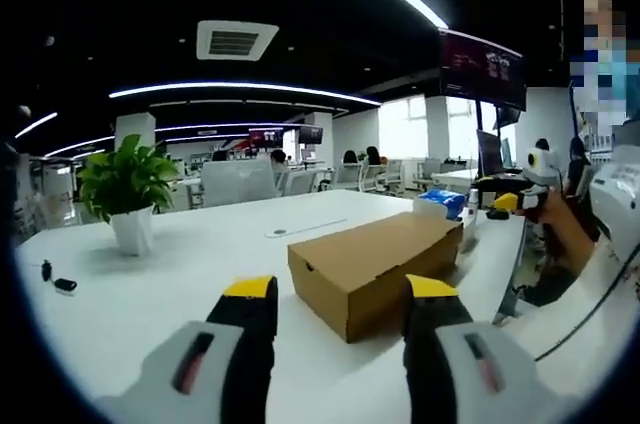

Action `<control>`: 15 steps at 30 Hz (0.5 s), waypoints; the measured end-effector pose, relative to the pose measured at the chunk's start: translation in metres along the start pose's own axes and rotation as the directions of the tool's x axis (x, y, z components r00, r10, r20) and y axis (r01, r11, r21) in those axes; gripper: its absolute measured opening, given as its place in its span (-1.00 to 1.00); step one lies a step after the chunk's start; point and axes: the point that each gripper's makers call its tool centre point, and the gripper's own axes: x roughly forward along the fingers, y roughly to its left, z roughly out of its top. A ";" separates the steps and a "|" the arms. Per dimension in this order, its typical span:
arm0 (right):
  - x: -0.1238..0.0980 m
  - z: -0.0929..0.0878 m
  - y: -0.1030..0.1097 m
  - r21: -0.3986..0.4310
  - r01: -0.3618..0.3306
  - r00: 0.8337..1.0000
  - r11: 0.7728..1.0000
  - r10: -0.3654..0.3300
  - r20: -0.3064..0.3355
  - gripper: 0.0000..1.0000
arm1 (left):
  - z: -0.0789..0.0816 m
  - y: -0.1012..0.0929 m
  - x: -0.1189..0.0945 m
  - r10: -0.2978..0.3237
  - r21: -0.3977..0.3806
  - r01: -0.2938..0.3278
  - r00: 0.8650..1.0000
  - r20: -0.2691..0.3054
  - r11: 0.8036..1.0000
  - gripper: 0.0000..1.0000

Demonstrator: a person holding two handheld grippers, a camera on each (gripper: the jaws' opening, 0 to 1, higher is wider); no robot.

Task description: Operate the shoe box by opening the lid, removing the specified soft item, and placing it in the target area until the item is outside and the box remains undamaged.

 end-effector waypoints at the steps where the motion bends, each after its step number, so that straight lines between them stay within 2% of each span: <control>1: 0.000 -0.002 -0.001 0.025 0.001 1.000 1.000 0.000 -0.007 0.23 | 0.001 -0.002 0.000 -0.014 -0.001 0.014 1.000 0.003 1.000 0.02; 3: 0.000 -0.003 -0.001 0.058 -0.007 1.000 0.998 0.007 -0.001 0.22 | 0.001 -0.005 0.001 -0.029 -0.008 0.029 1.000 0.006 1.000 0.05; 6: 0.002 0.003 0.005 0.055 -0.023 0.999 0.998 0.022 0.023 0.21 | 0.005 0.004 0.009 0.027 -0.056 -0.024 0.998 0.050 0.998 0.13; 11: 0.004 0.005 0.009 -0.011 -0.013 1.000 1.000 0.013 0.010 0.15 | -0.001 -0.006 0.015 -0.029 -0.060 0.032 0.999 0.040 0.998 0.11; 15: 0.004 0.003 0.007 -0.024 -0.006 1.000 1.000 0.006 0.003 0.02 | -0.002 -0.007 0.015 -0.036 -0.054 0.038 0.999 0.033 0.998 0.05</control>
